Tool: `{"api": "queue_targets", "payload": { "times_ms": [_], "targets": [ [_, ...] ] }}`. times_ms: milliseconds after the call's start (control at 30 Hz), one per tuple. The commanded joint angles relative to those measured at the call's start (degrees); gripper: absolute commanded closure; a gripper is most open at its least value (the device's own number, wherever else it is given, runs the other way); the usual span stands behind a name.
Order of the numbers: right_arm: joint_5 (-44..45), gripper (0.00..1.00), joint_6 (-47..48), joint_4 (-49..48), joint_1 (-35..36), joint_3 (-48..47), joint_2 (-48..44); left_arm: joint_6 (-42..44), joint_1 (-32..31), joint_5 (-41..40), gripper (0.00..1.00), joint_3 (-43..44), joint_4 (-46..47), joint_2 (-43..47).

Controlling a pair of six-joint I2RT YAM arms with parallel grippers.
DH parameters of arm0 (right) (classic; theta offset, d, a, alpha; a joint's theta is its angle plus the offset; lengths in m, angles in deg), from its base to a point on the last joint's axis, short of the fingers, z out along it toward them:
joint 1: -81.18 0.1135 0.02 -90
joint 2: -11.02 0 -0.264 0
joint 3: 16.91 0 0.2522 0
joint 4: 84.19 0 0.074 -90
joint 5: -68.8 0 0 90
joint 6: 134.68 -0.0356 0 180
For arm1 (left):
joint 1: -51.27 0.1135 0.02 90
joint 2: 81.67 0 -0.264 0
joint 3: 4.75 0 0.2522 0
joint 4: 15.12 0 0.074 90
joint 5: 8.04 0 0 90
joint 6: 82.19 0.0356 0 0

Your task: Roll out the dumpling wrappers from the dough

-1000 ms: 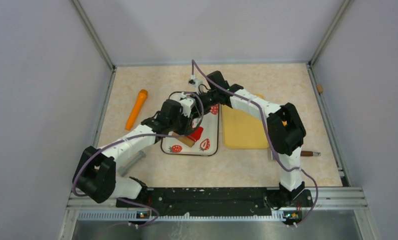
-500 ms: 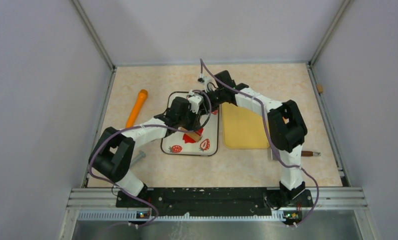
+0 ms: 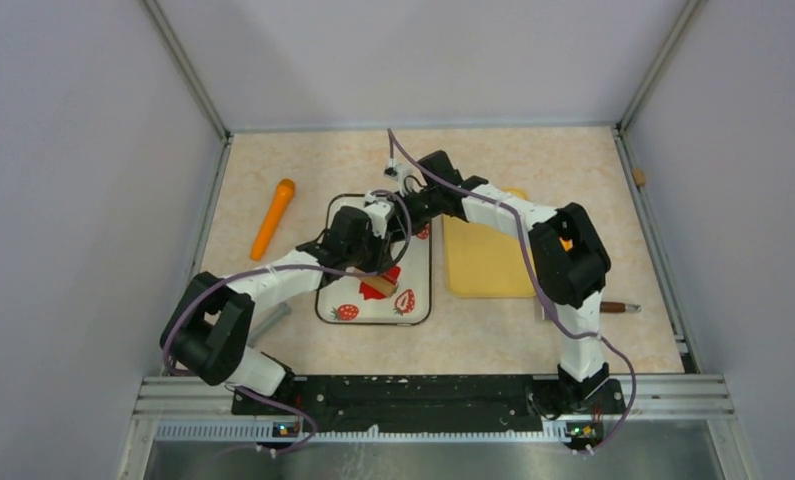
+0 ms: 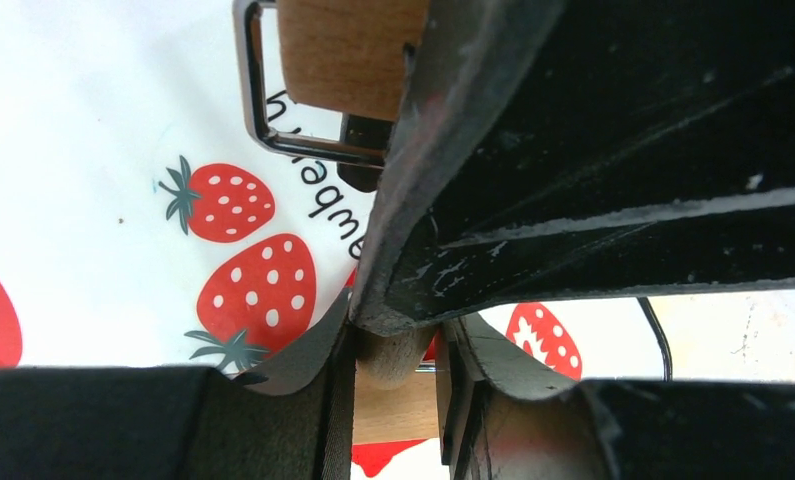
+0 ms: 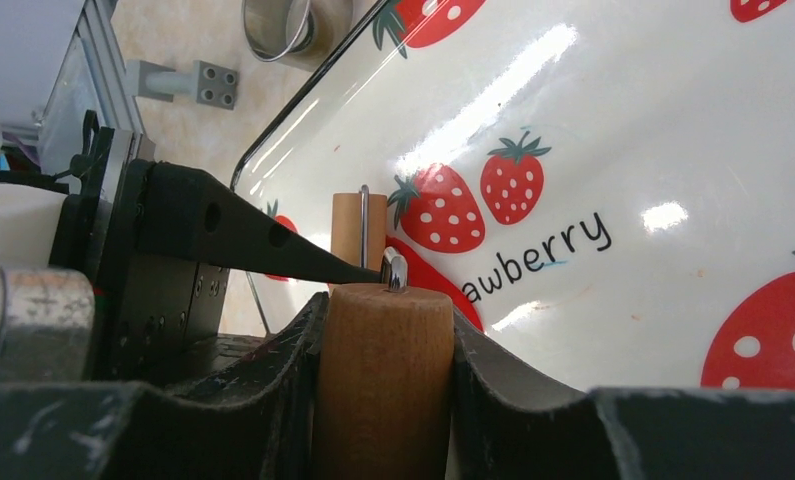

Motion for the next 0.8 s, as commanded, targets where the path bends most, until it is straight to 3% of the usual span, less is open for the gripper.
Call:
{"api": "queue_targets", "payload": {
  "times_ms": [0, 267, 300, 400, 467, 567, 633, 767],
  "targets": [
    [5.62, 1.0, 7.35, 4.42, 2.93, 4.13, 1.53, -8.82, 2.32, -7.02, 1.0, -4.24, -4.16, -0.13],
    [4.42, 1.0, 6.79, 5.65, 3.53, -0.12, 1.27, -7.29, 3.9, -3.42, 0.99, -3.49, -6.39, 2.97],
    [4.63, 1.0, 7.27, 6.55, 3.34, -1.45, 0.53, -6.56, 3.83, -3.12, 0.93, -2.84, -6.44, 3.99],
    [4.31, 1.0, 8.02, 8.44, 1.68, -4.58, -2.43, -2.37, 3.89, 0.1, 0.59, -0.4, -7.39, 7.6],
    [3.49, 1.0, 7.28, 8.91, -0.28, -6.15, -4.18, 2.1, 3.88, 3.62, 0.46, 0.85, -8.79, 11.33],
    [0.87, 1.0, 5.55, 8.79, -2.51, -7.5, -6.62, 9.84, 3.83, 5.89, 0.38, 1.9, -11.42, 17.91],
    [-0.15, 1.0, 5.43, 8.91, -3.18, -7.81, -8.2, 12.83, 4.02, 2.82, 0.31, 1.46, -11.86, 21.5],
    [-2.38, 1.0, 6.01, 11.82, -4.51, -9.28, -10.48, 11.81, 7.67, -2.92, 0.26, 1.18, -10.18, 21.73]
  ]
}}
